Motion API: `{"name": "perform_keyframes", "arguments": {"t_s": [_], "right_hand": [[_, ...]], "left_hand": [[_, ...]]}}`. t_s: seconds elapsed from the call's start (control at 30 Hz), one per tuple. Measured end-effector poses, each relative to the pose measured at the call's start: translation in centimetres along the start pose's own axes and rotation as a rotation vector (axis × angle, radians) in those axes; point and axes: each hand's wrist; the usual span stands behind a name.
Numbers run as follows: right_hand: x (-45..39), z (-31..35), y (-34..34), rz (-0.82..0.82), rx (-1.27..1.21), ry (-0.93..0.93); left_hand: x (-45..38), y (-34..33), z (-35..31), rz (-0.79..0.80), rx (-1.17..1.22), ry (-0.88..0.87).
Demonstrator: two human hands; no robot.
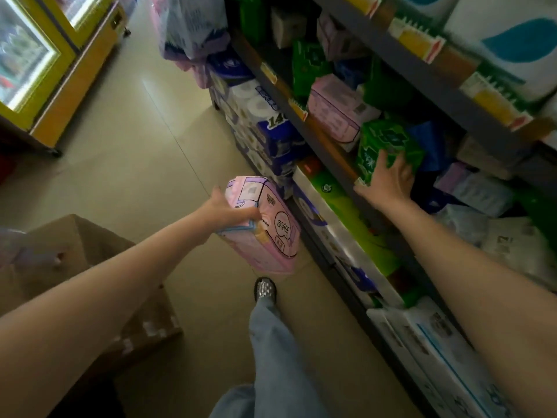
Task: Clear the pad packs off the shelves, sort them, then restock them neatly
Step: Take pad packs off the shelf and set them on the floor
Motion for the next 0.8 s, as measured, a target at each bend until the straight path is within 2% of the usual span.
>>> {"name": "perform_keyframes", "arguments": {"t_s": [0.17,0.53,0.67,0.8], "right_hand": [[-7.0,1.8,-0.1,0.020,0.181,-0.195],[-10.5,7.0,1.8,0.170,0.340,-0.340],[-9.3,11.8,3.3,0.188,0.452,-0.276],[-10.1,21.8,6.2,0.177,0.500,-0.081]], "left_hand": [[-8.1,3.9,-4.3,0.018,-0.113,0.013],[-19.8,9.5,-9.7,0.148,-0.094,0.023],[-23.0,13.7,-11.0,0.177,-0.171,-0.016],[-25.6,20.6,-12.4,0.153,-0.315,-0.081]]}}
Point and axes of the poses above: each hand's wrist, its own x-axis away from the middle knuckle, its own y-axis out of the back of the hand, z = x × y, and after that the axes turned 1 degree about -z, right-handed
